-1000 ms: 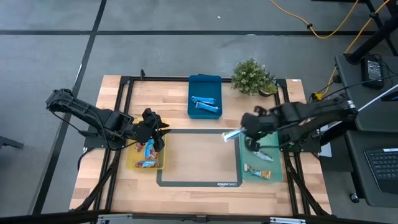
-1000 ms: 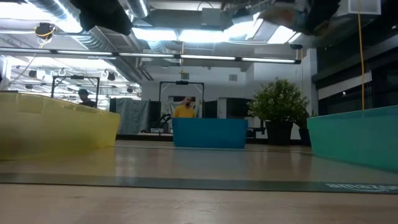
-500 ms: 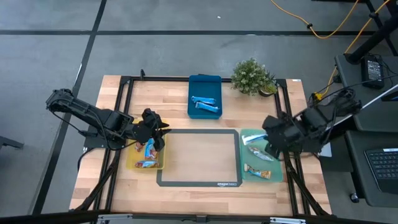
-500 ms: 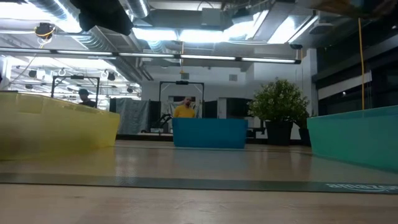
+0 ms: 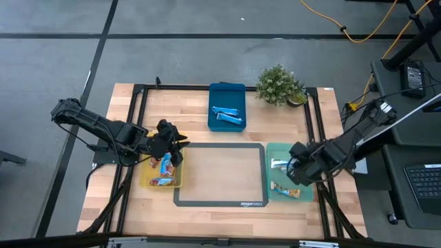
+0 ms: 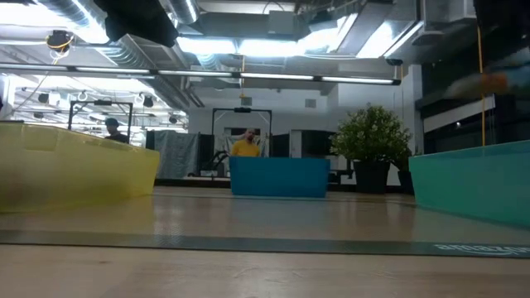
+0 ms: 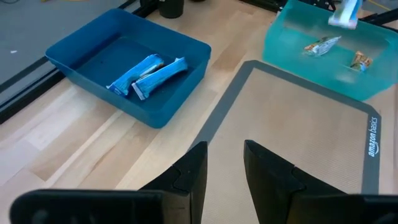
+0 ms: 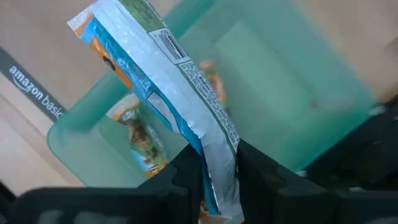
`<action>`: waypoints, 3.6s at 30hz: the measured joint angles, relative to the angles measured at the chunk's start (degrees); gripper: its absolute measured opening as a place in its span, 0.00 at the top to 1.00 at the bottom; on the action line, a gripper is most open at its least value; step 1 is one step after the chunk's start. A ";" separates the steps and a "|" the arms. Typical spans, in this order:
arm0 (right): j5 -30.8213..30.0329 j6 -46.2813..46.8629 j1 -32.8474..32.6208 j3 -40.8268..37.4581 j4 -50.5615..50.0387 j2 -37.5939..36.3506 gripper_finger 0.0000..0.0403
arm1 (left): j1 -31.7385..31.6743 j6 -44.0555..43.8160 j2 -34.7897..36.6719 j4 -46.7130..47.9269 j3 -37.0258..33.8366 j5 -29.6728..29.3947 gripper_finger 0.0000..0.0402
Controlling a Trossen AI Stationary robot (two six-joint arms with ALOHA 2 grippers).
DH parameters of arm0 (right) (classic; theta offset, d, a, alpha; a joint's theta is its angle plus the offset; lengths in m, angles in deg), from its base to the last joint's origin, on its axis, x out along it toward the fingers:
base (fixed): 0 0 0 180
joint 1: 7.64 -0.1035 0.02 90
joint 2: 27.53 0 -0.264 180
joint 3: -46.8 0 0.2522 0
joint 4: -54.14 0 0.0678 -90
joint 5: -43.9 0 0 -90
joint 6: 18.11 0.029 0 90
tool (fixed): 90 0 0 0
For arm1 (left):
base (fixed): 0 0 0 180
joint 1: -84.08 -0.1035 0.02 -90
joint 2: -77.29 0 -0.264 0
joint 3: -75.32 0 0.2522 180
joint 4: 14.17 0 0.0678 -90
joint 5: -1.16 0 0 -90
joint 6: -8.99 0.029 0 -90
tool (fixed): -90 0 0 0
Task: Pick and place Granola Bars by type
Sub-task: Put the yellow granola bar into the green bin, then return to Home Position
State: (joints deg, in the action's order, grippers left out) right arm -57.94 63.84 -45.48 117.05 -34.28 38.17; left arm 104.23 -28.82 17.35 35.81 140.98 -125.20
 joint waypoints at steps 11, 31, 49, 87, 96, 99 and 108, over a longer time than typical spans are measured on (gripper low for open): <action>5.81 6.60 -1.15 -12.78 17.38 0.03 0.79 | 0.00 -0.97 0.00 -0.01 0.00 0.20 0.76; 5.91 19.76 -8.76 -21.36 26.04 0.30 0.79 | 0.00 0.58 0.00 -0.01 0.00 -2.32 0.76; 5.93 15.22 -8.74 -25.03 36.34 0.17 0.64 | 0.00 -0.64 0.00 -0.01 0.00 -2.03 0.76; -9.19 -88.93 49.64 -8.33 31.19 -34.24 0.99 | -28.92 21.00 22.16 -24.36 -9.79 30.45 1.00; -0.51 -84.95 49.92 -22.11 41.06 -50.08 0.99 | -25.21 10.17 25.16 -63.14 -40.10 25.33 1.00; -2.09 -84.71 49.98 -22.96 41.26 -52.86 0.98 | -23.72 9.47 26.39 -66.33 -44.61 22.51 1.00; -2.04 -84.75 49.96 -23.15 41.74 -58.50 0.99 | -24.28 8.05 36.99 -61.85 -51.40 24.22 1.00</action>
State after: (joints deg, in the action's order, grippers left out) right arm -59.99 -20.91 4.47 93.90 7.46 -20.33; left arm 79.94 -20.78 54.33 -26.04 89.58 -100.98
